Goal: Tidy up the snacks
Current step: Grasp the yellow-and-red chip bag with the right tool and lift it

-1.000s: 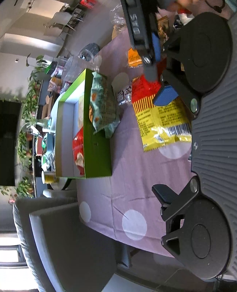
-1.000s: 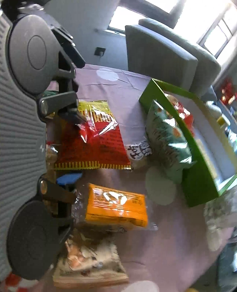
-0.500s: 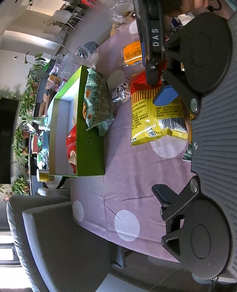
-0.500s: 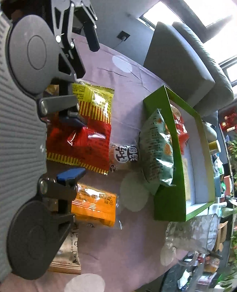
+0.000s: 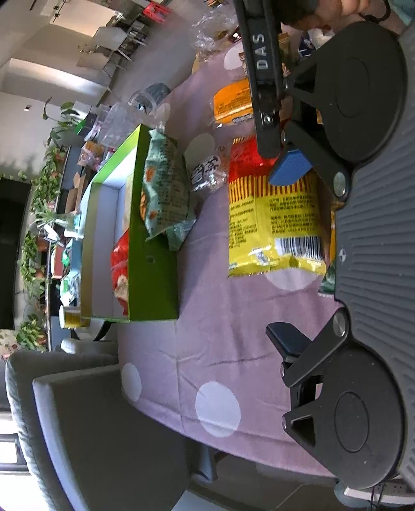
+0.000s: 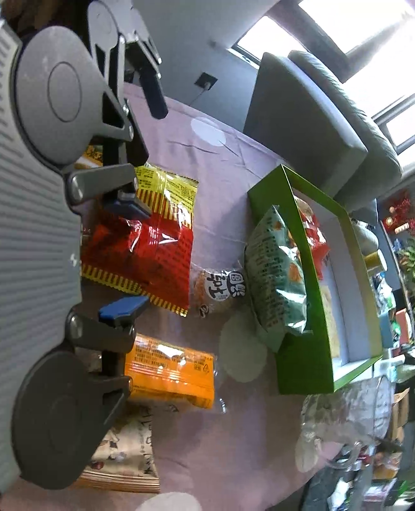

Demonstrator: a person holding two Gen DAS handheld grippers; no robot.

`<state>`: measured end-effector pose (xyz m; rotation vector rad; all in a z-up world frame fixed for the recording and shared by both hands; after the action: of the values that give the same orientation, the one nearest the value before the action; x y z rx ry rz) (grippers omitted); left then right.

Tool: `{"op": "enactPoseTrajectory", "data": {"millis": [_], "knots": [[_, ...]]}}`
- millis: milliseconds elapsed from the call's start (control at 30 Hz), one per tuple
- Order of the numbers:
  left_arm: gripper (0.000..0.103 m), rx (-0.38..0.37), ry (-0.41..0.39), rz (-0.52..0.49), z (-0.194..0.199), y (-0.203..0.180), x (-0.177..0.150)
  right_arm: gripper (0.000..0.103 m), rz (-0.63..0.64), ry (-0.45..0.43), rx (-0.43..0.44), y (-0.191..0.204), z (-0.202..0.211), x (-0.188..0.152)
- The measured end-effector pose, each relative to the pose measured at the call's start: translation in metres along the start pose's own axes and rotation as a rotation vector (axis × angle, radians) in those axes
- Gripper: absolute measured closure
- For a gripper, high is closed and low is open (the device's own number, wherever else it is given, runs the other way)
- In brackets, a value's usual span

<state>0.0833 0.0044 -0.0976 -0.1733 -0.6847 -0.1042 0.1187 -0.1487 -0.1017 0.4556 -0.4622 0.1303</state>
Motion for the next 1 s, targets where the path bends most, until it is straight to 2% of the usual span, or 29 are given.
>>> {"op": "enactPoseTrajectory", "data": {"millis": [100,400,467,533,567,800,1000], "knots": [[0.011,-0.012,0.02,-0.016,-0.007,-0.005,-0.001,0.048,-0.018,0.03,-0.009,-0.003,-0.009,-0.003],[0.012,-0.036,0.064,-0.024,-0.026,-0.009,-0.002,0.048,0.006,0.032,0.01,-0.003,-0.015,-0.001],[0.017,-0.063,0.075,-0.021,-0.03,-0.01,-0.002,0.048,0.005,0.032,0.013,-0.005,-0.014,-0.001],[0.028,-0.119,0.09,-0.011,-0.033,-0.011,-0.002,0.048,0.001,0.034,0.015,-0.006,-0.013,-0.001],[0.028,-0.127,0.094,-0.005,-0.034,-0.012,-0.002,0.048,0.001,0.033,0.013,-0.006,-0.012,-0.001],[0.036,-0.109,0.069,-0.043,-0.027,-0.016,-0.002,0.048,0.02,0.022,0.01,-0.001,-0.013,-0.001],[0.039,-0.095,-0.012,-0.075,-0.001,-0.021,0.012,0.048,0.066,-0.038,0.017,0.011,0.006,0.004]]}}
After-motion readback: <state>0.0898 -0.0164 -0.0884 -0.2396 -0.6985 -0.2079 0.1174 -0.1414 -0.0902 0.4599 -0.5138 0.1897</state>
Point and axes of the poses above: each gripper's, at about its wrist camera, not at the fingertips, and z roughly against the way its jaws point, y to its left, x to its top, the point moved 6 cm from there along -z, roughly the way its jaws point, and after that the axes turned 4 degrees about y, right-handed, at the moved point
